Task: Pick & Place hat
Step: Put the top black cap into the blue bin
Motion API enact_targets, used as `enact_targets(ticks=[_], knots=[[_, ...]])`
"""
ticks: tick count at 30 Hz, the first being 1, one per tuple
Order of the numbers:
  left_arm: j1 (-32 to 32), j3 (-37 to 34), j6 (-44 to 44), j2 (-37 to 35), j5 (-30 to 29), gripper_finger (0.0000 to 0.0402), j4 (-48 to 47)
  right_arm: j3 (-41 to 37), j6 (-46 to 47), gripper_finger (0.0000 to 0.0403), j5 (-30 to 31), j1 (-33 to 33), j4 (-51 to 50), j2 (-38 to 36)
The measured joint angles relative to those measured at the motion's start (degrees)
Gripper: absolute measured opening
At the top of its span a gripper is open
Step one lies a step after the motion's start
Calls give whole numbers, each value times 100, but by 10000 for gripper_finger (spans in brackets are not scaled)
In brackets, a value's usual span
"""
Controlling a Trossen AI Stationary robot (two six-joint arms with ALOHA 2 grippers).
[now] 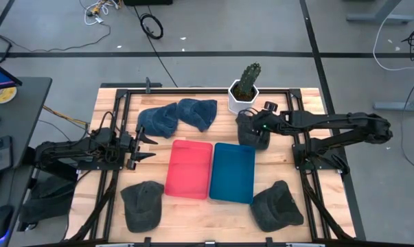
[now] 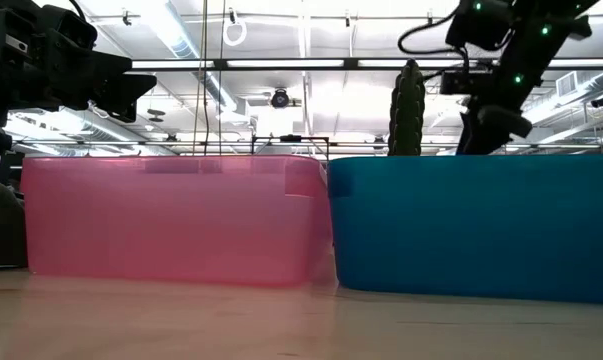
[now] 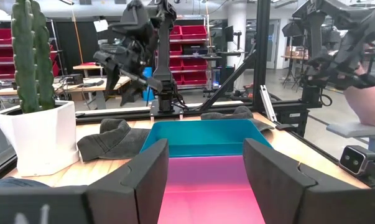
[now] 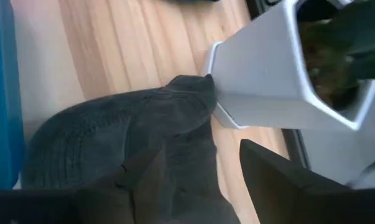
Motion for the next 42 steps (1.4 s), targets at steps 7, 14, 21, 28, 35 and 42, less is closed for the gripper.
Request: enact_targets(ticks=[7, 14, 21, 28, 35, 42], knots=[[0, -1, 0, -1, 0, 211, 0, -67, 366, 212, -840, -524, -1, -2], [2, 1, 0, 1, 0, 211, 0, -169, 769, 212, -1197, -894, 5, 46], [2, -1, 0, -1, 0, 211, 0, -665, 590, 212, -1736, -1314, 474, 324], [0, -1, 0, -1, 0, 211, 0, -703, 628, 212, -2219, -1669, 648, 617], [1, 1, 0, -1, 0, 211, -1, -698, 546, 184, -2413, -1885, 743, 1070], [2, -1, 2, 1, 0, 211, 0, -529, -37, 17, -2395, -2014, 402, 1084]])
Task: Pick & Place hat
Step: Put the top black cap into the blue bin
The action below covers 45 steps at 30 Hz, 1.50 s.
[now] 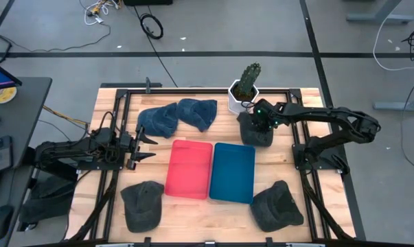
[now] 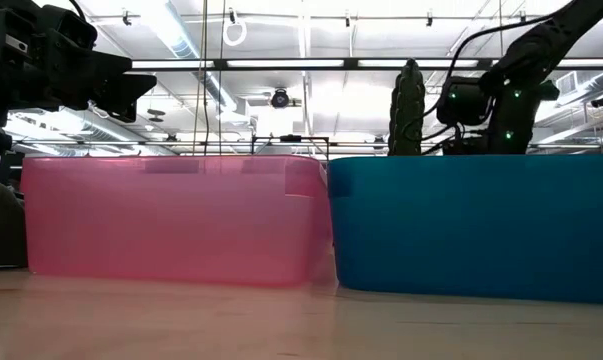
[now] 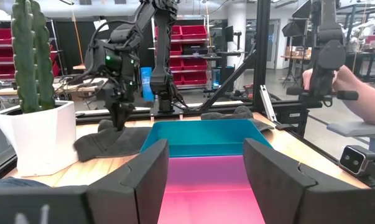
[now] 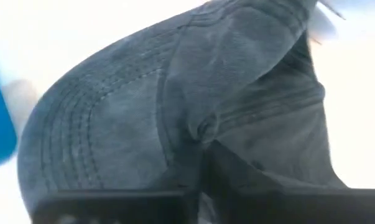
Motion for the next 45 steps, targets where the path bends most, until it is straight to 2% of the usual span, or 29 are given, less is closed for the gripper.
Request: enact_targets(ticks=[10, 22, 31, 36, 45], knots=[[0, 2, -2, -1, 0, 211, 0, 743, 568, 4, 835, 318, -1148, -598], [-2, 1, -2, -2, 0, 211, 0, 1146, 1452, 1, 1006, 1559, -1346, -1414], [-1, -1, -1, -2, 0, 211, 0, 1592, 2142, 0, 1090, 2809, -1478, -1369], [-2, 1, -2, -2, 0, 211, 0, 1748, 2842, 0, 1113, 3463, -1387, -1291], [-2, 0, 0, 1, 0, 211, 0, 2118, 3411, 0, 1064, 4259, -1392, -671]])
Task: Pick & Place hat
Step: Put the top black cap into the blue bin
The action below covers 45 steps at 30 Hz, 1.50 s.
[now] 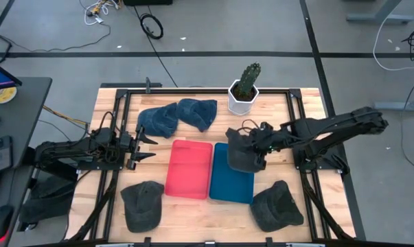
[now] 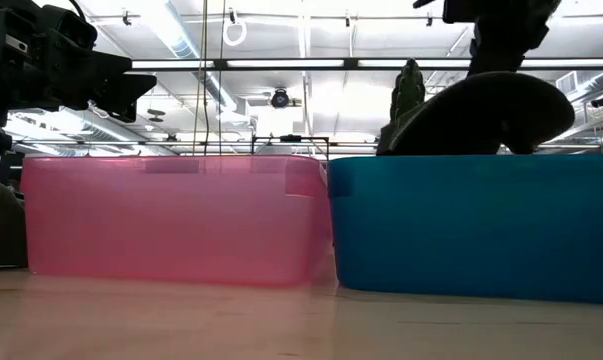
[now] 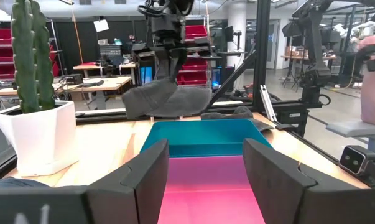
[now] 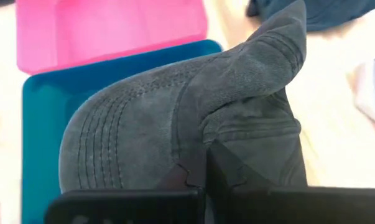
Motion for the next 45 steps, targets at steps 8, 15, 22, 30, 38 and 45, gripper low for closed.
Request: enact_targets(ticks=[8, 15, 22, 30, 38, 45], knots=[[2, 1, 1, -2, 0, 211, 0, 524, 246, 0, -10, 413, -34, 597], [1, 1, -1, -1, 0, 211, 0, 802, 341, 0, -27, 603, -44, 998], [2, 0, -1, 0, 0, 211, 0, 944, 242, 7, -78, 657, -39, 1176], [0, -1, -1, 0, 0, 211, 0, 947, -196, 19, -380, 654, 122, 1174], [0, 0, -1, 0, 0, 211, 0, 949, -607, 65, -453, 655, 387, 1172], [0, 1, -1, 0, 0, 211, 0, 949, -671, 116, -465, 655, 363, 1169]])
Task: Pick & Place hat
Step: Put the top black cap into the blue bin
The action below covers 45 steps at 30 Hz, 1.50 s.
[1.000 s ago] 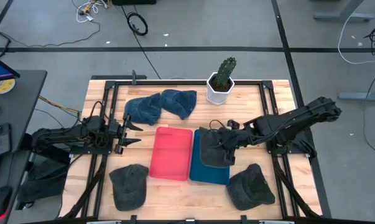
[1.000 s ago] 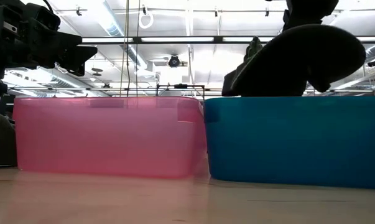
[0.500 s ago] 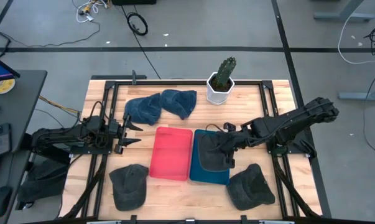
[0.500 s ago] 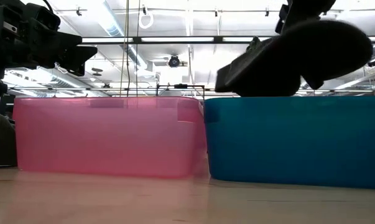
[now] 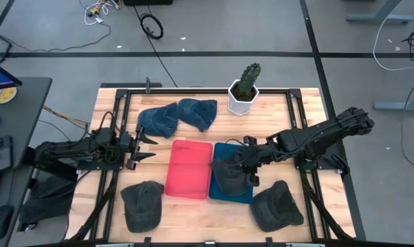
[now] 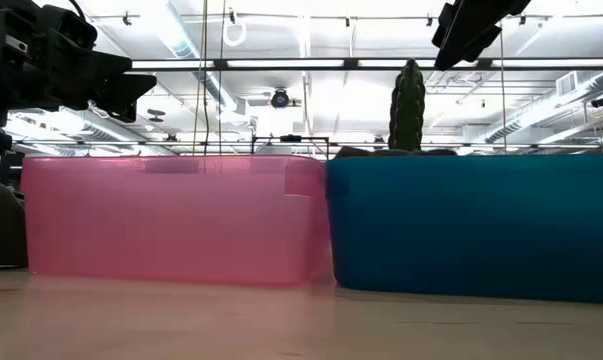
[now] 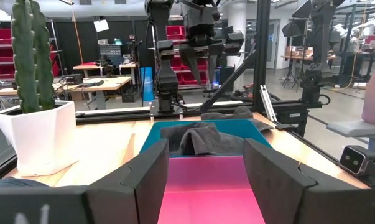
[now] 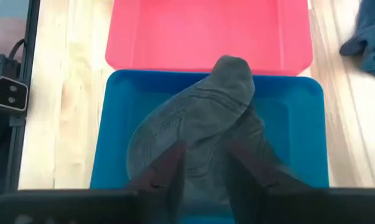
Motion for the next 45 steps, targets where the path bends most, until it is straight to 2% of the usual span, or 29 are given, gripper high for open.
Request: enact_targets(ticks=[7, 10, 18, 26, 37, 41, 45], knots=[[1, 0, 1, 0, 0, 211, 0, 0, -549, 141, 17, -45, 239, 1], [1, -2, 0, -1, 0, 211, 0, 2, -441, 139, 9, -161, 592, 68], [2, 0, 0, -1, 0, 211, -3, -4, -827, 129, -285, 30, -177, 460], [1, 0, 1, -2, 2, 211, 4, -7, -1248, 127, -254, 216, 21, 1215], [0, -2, 1, 0, 1, 211, 0, -11, -1046, 127, -242, 179, 77, 1623], [0, 0, 0, 0, 2, 211, 0, -11, -615, 103, -280, 179, 51, 1633], [2, 0, 1, 0, 1, 211, 0, -11, -525, 34, -361, 179, -66, 1633]])
